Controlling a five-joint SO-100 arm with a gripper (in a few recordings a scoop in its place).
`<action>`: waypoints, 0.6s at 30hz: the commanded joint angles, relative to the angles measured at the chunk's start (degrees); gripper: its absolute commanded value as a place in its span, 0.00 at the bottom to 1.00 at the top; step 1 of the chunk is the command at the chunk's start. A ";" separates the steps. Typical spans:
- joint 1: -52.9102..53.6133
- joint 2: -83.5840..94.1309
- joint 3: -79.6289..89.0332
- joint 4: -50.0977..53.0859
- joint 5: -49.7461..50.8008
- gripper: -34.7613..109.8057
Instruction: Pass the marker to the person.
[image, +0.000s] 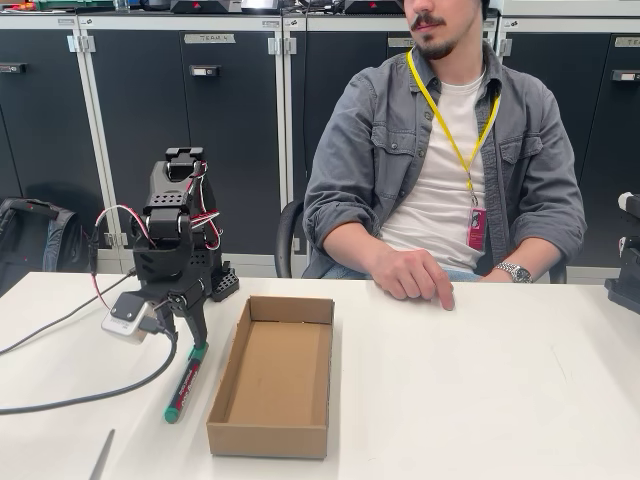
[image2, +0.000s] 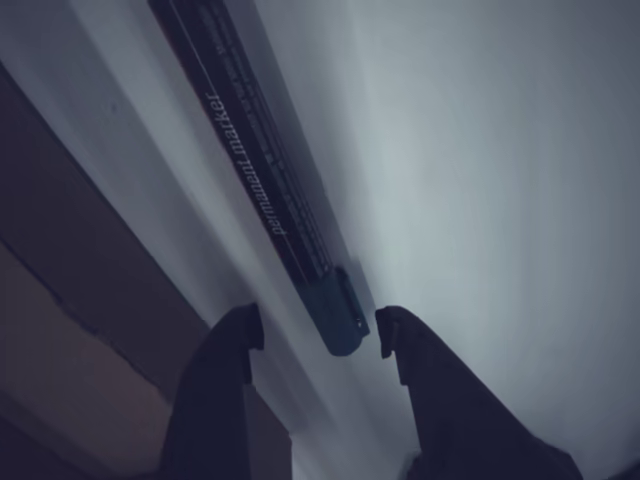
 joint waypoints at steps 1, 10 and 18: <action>0.62 -1.14 -3.34 -1.67 0.18 0.42; 1.41 -5.27 -5.10 -8.26 0.18 0.44; 1.67 -7.56 -5.45 -11.25 0.18 0.44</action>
